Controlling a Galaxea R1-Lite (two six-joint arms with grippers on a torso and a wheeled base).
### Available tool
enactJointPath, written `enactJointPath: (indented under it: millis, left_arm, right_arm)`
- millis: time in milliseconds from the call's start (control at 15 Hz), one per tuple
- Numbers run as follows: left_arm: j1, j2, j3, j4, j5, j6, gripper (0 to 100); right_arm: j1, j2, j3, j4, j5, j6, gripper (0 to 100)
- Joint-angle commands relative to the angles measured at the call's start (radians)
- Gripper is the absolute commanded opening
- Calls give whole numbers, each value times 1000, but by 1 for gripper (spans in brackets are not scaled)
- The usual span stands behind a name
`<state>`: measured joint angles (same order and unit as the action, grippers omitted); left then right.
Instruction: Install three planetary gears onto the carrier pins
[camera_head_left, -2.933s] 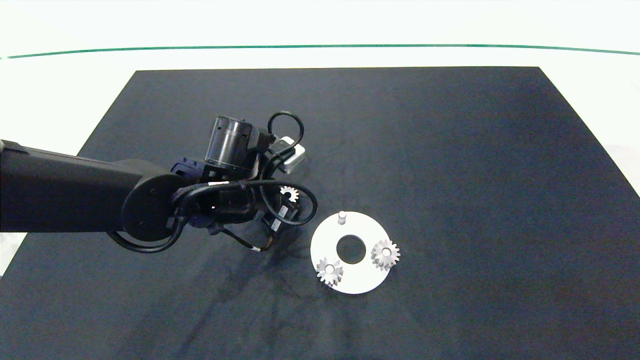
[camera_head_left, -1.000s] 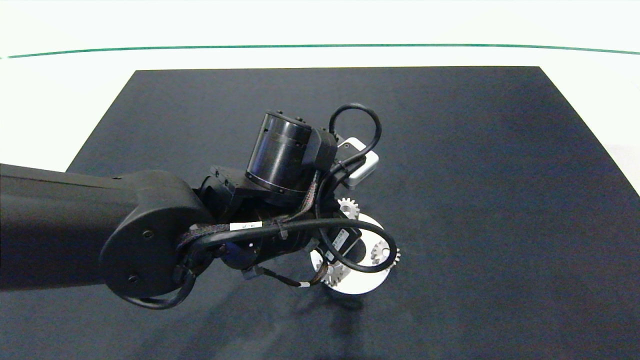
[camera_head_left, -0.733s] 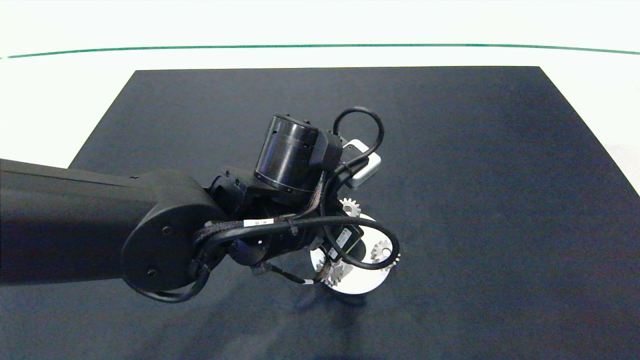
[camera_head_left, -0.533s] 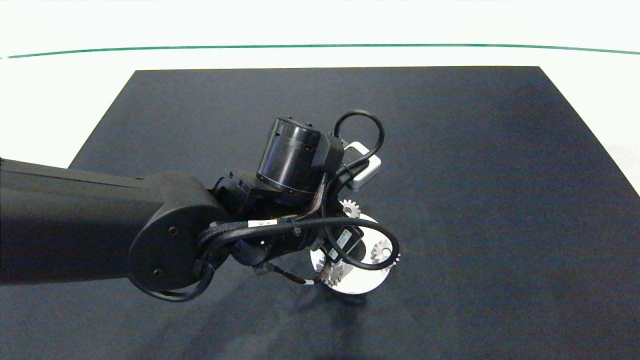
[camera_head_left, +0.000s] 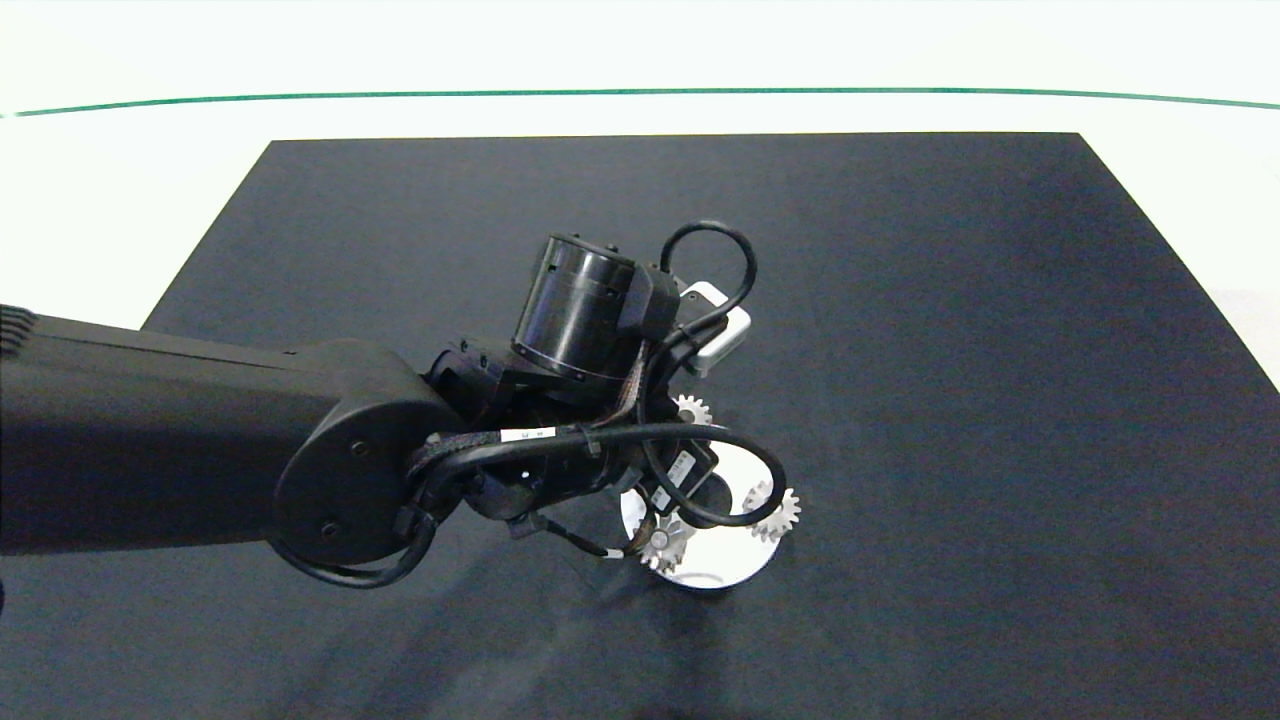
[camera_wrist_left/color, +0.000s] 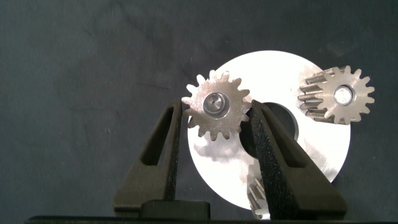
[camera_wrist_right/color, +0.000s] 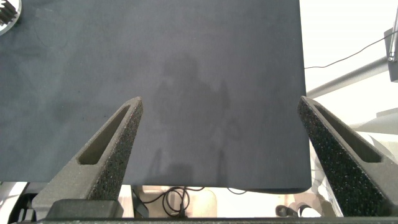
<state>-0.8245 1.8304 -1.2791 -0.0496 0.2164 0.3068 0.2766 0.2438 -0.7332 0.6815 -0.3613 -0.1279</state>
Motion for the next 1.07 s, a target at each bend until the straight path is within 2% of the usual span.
enactJointPath:
  millis: [67,1067]
  left_arm:
    - [2,3,0,-3,1,2,13]
    - [8,16,-2,-4,1,-2,13]
  right_arm:
    - [1,0,0,4,-2,-1,100]
    - [7,2,-9,4,-2,-1,100]
